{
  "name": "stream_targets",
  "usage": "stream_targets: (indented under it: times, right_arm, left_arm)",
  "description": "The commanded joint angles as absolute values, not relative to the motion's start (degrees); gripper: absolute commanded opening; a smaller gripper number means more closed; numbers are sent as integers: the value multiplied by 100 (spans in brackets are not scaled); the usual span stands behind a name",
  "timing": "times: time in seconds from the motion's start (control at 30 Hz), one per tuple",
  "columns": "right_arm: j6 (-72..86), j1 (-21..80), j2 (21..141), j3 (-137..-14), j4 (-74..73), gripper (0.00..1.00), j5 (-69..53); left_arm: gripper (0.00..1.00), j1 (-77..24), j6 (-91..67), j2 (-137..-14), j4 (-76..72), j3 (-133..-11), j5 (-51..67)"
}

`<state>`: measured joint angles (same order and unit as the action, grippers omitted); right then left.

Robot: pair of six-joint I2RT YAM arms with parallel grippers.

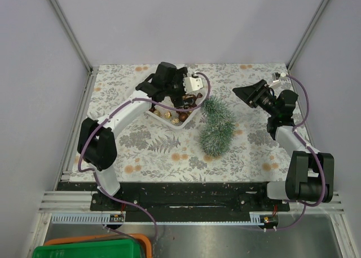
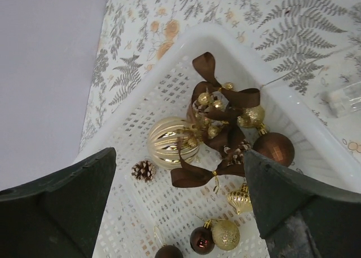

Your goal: Decorate the small christmas tree

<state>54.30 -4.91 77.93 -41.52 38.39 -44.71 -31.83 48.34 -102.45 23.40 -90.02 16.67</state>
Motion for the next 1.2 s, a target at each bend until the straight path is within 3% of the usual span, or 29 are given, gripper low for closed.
stream_targets:
  times: [0.0, 0.1, 0.3, 0.73, 0.93, 1.17]
  right_arm:
    - [5423, -431, 7787, -4157, 4148, 67, -4597]
    - [5449, -422, 7805, -4157, 4201, 67, -4623]
    - [5476, -404, 7831, -4140, 4254, 67, -4623]
    - [5537, -369, 7936, -4105, 4386, 65, -4667]
    - [5581, -369, 7972, -4113, 4473, 64, -4737]
    - [5651, -360, 7980, -4096, 4562, 63, -4781]
  left_arm:
    - [99, -3076, 4272, -9923, 1565, -8886, 906]
    - [99, -2997, 4219, -9800, 1818, -8807, 1167]
    - [99, -2962, 4764, -9545, 2979, -8640, 3180]
    - [98, -3269, 4500, -10397, 2435, -9360, 3603]
    - [81, -3392, 4395, -10801, 2408, -9887, 3603]
    - [69, -3480, 4455, -11004, 2592, -10195, 3709]
